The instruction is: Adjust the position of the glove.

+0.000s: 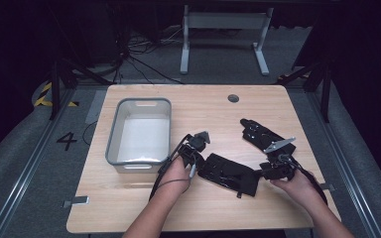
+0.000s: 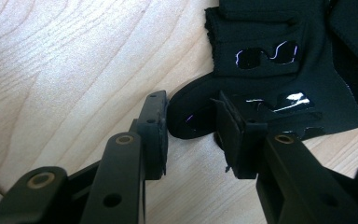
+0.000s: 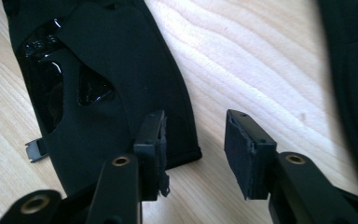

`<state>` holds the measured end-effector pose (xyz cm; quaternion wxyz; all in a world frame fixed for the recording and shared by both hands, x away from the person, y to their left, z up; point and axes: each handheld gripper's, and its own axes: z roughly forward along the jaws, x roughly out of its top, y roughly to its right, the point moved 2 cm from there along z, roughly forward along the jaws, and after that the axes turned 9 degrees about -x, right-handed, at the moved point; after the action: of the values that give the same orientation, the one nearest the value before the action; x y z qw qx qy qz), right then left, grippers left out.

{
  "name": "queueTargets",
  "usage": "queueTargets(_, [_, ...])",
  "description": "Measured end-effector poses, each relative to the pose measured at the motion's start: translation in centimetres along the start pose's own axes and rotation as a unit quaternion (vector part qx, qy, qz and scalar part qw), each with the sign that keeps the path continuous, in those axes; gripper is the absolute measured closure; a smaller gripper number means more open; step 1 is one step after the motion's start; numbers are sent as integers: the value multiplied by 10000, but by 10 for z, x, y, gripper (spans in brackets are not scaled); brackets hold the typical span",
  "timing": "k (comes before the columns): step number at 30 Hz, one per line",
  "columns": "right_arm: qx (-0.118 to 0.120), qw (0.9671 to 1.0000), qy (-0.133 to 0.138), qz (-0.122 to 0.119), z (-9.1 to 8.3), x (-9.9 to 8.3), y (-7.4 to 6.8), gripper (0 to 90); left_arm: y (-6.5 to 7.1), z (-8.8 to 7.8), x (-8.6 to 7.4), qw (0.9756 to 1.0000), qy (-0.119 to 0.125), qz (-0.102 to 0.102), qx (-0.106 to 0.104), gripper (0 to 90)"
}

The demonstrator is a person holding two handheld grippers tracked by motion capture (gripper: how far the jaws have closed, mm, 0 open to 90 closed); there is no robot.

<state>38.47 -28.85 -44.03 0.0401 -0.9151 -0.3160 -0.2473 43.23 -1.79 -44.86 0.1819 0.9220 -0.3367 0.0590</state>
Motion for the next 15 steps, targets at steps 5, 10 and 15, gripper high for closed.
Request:
queueTargets(5, [79, 9997, -212, -25, 11, 1, -6, 567, 2, 0, 0, 10000, -18, 42, 35, 663])
queueTargets(10, [147, 9996, -247, 33, 13, 1, -7, 652, 7, 2, -1, 9998, -69, 164, -4, 766])
queueTargets(15, [126, 9996, -236, -132, 14, 1, -12, 775, 8, 2, -2, 9996, -20, 267, 19, 809])
